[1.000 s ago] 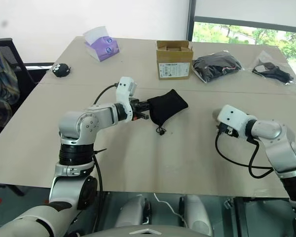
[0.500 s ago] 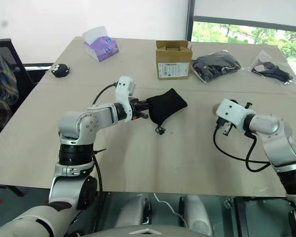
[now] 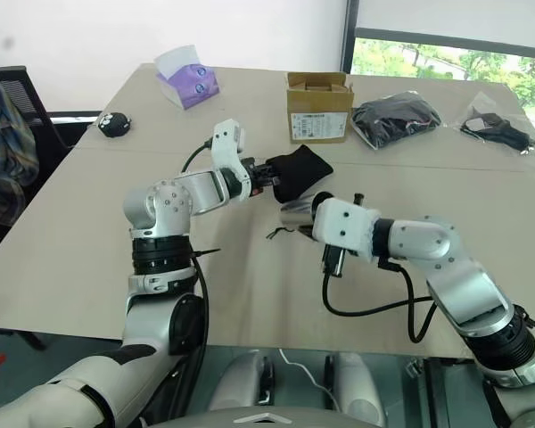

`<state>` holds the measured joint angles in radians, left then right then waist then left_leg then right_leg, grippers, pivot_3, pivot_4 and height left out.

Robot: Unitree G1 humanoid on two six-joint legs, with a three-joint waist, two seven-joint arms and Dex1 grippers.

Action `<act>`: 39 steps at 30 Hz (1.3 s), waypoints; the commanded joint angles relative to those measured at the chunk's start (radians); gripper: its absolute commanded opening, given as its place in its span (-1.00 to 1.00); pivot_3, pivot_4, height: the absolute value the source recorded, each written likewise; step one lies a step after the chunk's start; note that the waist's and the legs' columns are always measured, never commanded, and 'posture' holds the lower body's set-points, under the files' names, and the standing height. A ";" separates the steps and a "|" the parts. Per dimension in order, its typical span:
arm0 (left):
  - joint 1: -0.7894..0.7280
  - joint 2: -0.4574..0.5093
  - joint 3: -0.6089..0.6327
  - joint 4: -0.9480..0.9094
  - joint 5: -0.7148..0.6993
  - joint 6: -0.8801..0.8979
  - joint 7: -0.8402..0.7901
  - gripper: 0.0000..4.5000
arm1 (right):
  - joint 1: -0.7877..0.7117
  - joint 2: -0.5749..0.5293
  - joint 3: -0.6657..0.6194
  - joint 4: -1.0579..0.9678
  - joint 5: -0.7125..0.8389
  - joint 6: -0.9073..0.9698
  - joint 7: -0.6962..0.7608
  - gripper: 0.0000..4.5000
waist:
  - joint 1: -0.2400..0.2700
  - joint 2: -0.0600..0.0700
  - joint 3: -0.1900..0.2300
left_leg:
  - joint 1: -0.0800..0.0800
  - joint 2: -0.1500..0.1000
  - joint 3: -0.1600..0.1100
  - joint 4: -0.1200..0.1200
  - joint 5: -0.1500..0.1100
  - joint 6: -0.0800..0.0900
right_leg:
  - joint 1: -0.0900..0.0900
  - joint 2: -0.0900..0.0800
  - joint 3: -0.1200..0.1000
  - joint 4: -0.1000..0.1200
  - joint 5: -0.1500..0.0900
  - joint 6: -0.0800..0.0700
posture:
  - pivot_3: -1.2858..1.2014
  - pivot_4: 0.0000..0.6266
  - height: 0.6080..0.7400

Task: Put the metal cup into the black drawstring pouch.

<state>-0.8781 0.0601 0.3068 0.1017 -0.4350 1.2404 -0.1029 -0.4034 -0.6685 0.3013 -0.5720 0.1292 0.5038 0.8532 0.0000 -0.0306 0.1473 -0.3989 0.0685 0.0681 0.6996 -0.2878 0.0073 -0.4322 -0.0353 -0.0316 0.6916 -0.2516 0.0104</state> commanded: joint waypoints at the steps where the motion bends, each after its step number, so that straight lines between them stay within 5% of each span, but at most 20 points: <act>1: -0.061 -0.046 0.051 -0.010 -0.030 0.059 0.058 -1.00 | -0.036 0.050 0.039 0.011 -0.073 0.032 -0.081 -0.99 | -0.001 -0.001 0.001 | 0.000 0.000 0.000 0.000 0.000 0.000 | 0.000 0.000 -0.001 0.000 0.000 0.000 | 0.03 -0.52 0.62; 7: -0.065 -0.078 0.067 -0.038 -0.028 0.092 0.089 -1.00 | -0.078 0.169 0.100 0.087 -0.151 0.103 -0.179 -0.99 | -0.011 -0.001 0.001 | 0.000 0.000 -0.002 0.000 0.001 -0.002 | 0.000 0.001 0.000 0.002 0.000 0.000 | 0.03 -0.52 0.62; 22: 0.015 -0.056 -0.014 -0.162 -0.092 0.144 -0.004 -1.00 | -0.112 0.422 -0.038 0.227 -0.231 0.140 -0.500 -0.99 | -0.011 0.000 0.001 | 0.000 0.000 -0.007 -0.001 0.001 -0.003 | 0.000 0.001 0.001 0.001 0.000 0.000 | 0.03 -0.52 0.62; 29: 0.004 -0.061 0.009 -0.158 -0.130 0.140 -0.033 -1.00 | -0.106 0.393 0.036 0.261 -0.254 0.087 -0.454 -0.99 | -0.014 0.001 0.001 | 0.000 0.000 -0.008 -0.001 0.001 -0.002 | 0.000 0.002 0.001 0.001 0.000 0.000 | 0.03 -0.52 0.62; 33: -0.003 -0.080 0.037 -0.175 -0.188 0.166 -0.060 -1.00 | -0.149 0.272 0.176 0.354 -0.408 -0.033 -0.404 -0.99 | -0.014 0.000 0.002 | 0.000 -0.001 -0.007 -0.001 0.001 -0.002 | 0.000 0.001 0.002 0.000 0.000 0.000 | 0.03 -0.52 0.62; 39: -0.014 -0.101 0.062 -0.187 -0.223 0.198 -0.053 -1.00 | -0.213 0.253 0.203 0.437 -0.475 -0.111 -0.375 -0.99 | -0.015 0.000 0.003 | 0.000 -0.001 -0.009 -0.001 0.001 -0.002 | -0.001 0.002 0.002 0.001 0.000 0.000 | 0.03 -0.52 0.62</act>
<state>-0.8608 -0.0252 0.3815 -0.0343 -0.6161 1.4210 -0.1453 -0.5863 -0.4160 0.4968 -0.1288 -0.3190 0.4231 0.4678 -0.0152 -0.0302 0.1499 -0.3990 0.0674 0.0588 0.6980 -0.2865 0.0047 -0.4328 -0.0337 -0.0299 0.6923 -0.2517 0.0103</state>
